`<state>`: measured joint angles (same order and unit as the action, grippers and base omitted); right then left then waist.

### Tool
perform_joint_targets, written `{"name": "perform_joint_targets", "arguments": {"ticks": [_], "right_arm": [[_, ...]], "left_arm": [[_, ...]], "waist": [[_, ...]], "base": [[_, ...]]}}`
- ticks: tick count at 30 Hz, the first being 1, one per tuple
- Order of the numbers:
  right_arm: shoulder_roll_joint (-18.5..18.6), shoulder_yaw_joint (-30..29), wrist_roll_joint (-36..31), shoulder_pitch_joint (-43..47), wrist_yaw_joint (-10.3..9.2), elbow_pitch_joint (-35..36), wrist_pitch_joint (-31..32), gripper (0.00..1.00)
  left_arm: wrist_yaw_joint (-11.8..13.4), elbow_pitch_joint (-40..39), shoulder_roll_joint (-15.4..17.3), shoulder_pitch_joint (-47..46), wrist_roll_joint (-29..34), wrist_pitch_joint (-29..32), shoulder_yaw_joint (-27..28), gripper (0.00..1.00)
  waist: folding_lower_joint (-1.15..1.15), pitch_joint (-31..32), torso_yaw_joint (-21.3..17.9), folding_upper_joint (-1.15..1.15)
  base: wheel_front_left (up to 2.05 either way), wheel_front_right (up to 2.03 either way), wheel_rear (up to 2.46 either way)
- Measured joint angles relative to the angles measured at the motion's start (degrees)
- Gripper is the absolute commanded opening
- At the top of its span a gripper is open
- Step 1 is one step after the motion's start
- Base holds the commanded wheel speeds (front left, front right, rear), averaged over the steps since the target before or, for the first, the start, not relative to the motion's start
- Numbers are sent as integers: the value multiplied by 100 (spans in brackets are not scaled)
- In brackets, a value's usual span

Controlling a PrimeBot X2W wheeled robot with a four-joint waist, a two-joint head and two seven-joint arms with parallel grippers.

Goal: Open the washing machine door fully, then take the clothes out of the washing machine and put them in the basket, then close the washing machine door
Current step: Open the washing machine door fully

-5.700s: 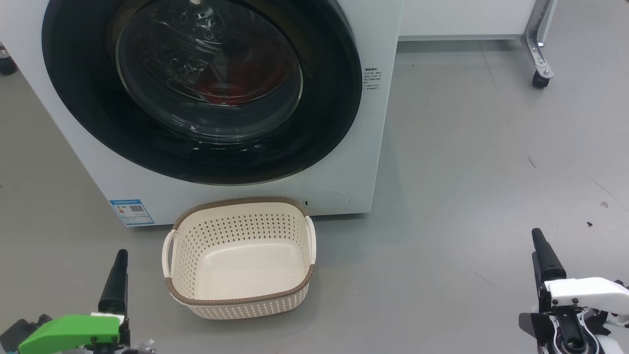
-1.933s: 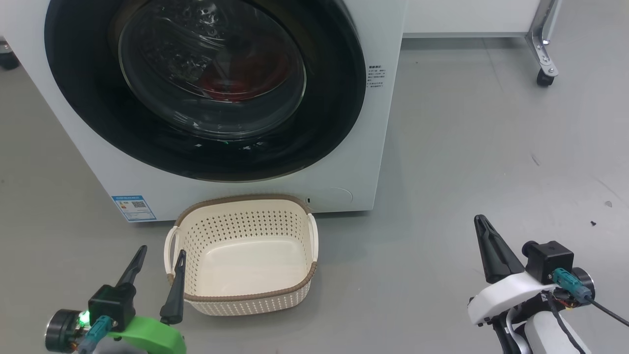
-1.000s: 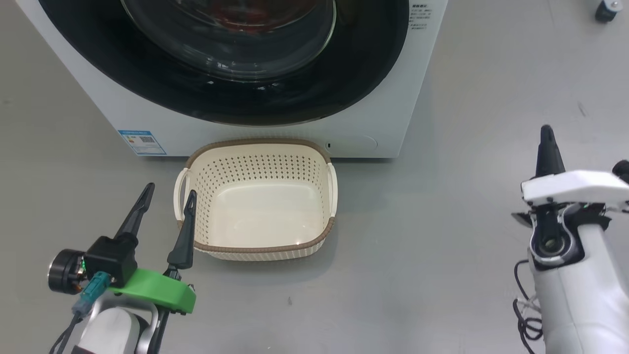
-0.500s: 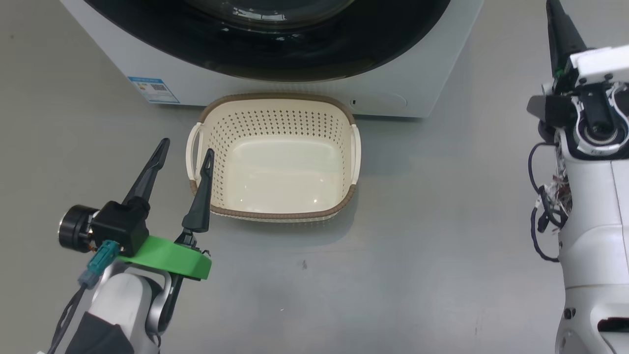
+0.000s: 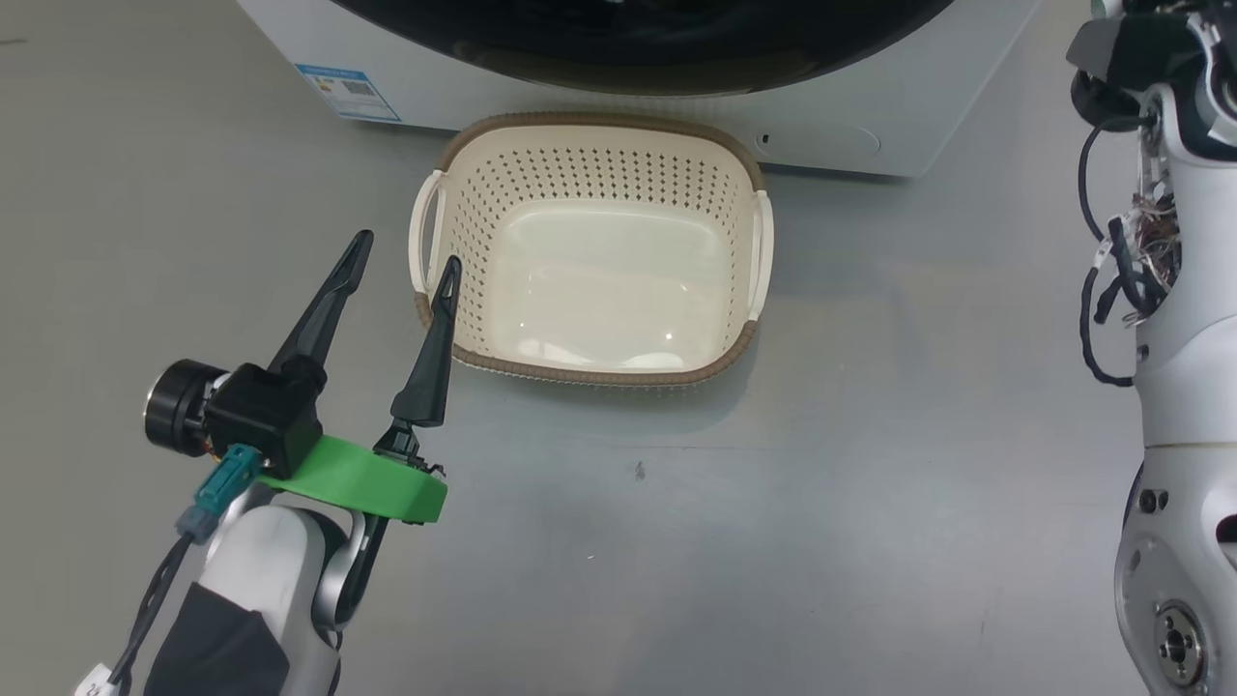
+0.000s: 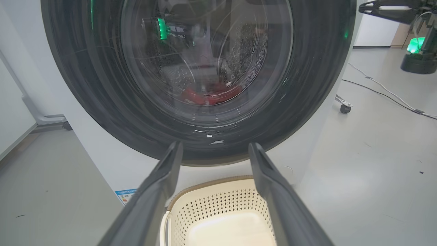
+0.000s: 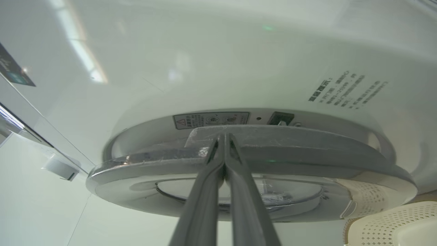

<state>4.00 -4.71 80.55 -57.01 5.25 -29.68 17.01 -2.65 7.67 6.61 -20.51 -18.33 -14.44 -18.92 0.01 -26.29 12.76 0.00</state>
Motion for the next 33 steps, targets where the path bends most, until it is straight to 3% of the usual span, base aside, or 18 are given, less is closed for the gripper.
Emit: {"name": "perform_joint_targets", "arguments": {"ticks": [18,33], "right_arm": [[488,294,-261,-1031,-286,-634,548,0],[648,368,-163,-1330,-221,-1033,1066,0]], "left_arm": [[-126,86,-172,-212,140,-1,9,100],[-175,148,-249,-244,225,-1,104,100]], "waist": [[0,-361,285,0],[0,-400,344,0]], "base": [[0,0,0],[0,0,0]]}}
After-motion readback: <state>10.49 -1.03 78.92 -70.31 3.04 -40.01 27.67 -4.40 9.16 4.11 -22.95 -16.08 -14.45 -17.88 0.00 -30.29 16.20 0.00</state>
